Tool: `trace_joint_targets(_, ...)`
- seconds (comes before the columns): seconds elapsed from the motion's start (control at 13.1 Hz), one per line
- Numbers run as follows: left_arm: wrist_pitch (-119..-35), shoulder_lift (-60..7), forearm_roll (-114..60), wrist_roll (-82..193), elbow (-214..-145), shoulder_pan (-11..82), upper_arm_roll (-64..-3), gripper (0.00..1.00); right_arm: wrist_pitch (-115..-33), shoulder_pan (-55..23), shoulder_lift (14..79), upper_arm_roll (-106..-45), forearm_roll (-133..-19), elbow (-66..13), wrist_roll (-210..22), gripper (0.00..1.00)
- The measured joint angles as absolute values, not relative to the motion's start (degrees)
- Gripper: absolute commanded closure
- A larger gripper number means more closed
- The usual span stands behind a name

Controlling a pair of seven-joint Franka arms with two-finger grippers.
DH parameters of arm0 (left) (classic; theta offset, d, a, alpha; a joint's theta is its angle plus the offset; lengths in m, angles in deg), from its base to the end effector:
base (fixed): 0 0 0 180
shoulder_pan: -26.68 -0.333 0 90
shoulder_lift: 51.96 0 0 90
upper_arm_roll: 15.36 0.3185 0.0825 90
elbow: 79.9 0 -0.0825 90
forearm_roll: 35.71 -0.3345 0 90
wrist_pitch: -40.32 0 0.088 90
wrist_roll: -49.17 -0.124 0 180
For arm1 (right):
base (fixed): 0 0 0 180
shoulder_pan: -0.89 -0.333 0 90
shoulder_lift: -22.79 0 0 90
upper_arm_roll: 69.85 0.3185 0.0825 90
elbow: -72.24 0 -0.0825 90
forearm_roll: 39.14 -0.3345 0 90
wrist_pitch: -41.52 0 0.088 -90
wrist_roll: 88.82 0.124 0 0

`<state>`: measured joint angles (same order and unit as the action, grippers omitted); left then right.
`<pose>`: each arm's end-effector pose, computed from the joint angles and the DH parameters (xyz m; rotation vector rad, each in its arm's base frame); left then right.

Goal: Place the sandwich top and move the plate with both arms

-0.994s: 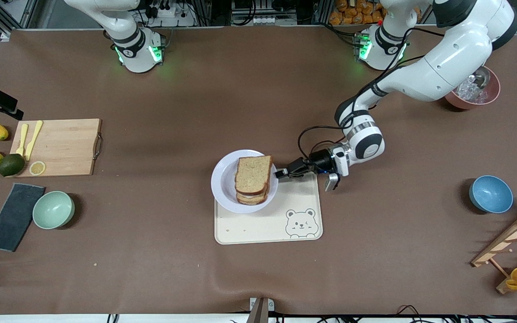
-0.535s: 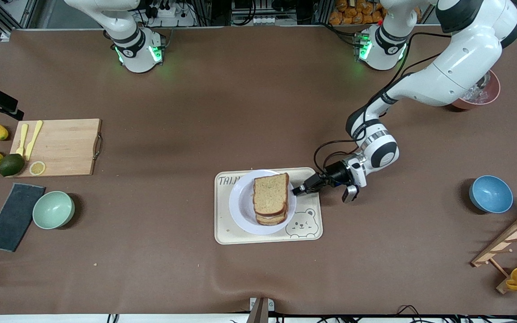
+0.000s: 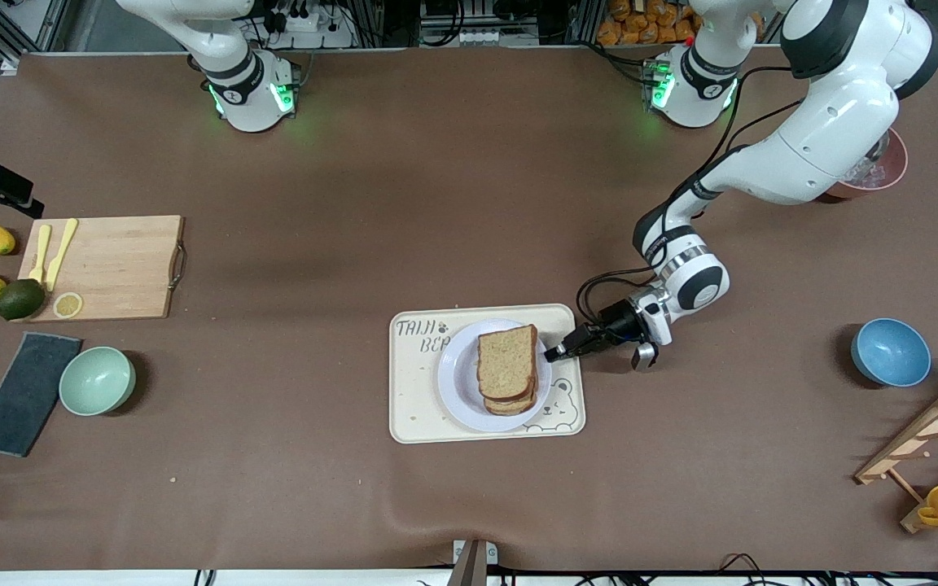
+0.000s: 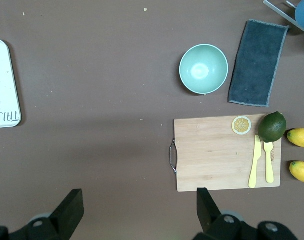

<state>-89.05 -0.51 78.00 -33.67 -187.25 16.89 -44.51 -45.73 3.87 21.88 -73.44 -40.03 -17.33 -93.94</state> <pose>0.5555 -0.2190 0.1245 1.7008 0.2935 0.3773 0.4918 -0.0549 0.6169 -3.1222 0.0386 0.0356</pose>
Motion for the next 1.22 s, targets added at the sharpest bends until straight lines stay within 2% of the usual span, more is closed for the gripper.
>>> trace_joint_targets(0.08,-89.0,-0.5,78.0,-33.7,-187.3,16.9,-44.4,0.42,-45.7,3.9,21.9,-73.4,-40.0,-17.3,-93.9,0.0)
trace_joint_targets(0.23,-88.8,-0.7,78.0,-33.7,-187.6,16.6,-44.0,0.0,-45.7,3.9,21.9,-73.5,-40.0,-17.3,-93.9,0.0)
trace_joint_targets(0.84,-89.7,-6.6,70.7,-27.8,-192.7,12.3,-42.7,0.0,-45.7,3.9,21.9,-73.5,-40.0,-17.3,-93.9,0.0)
trace_joint_targets(0.99,-92.0,-11.0,69.2,-22.0,-194.3,12.3,-42.6,0.0,-45.7,3.9,21.9,-73.5,-40.0,-17.4,-93.9,0.0)
trace_joint_targets(1.22,-95.6,-21.4,62.0,-9.3,-197.6,12.5,-42.7,0.0,-45.7,3.9,21.9,-73.4,-40.0,-17.4,-93.9,0.0)
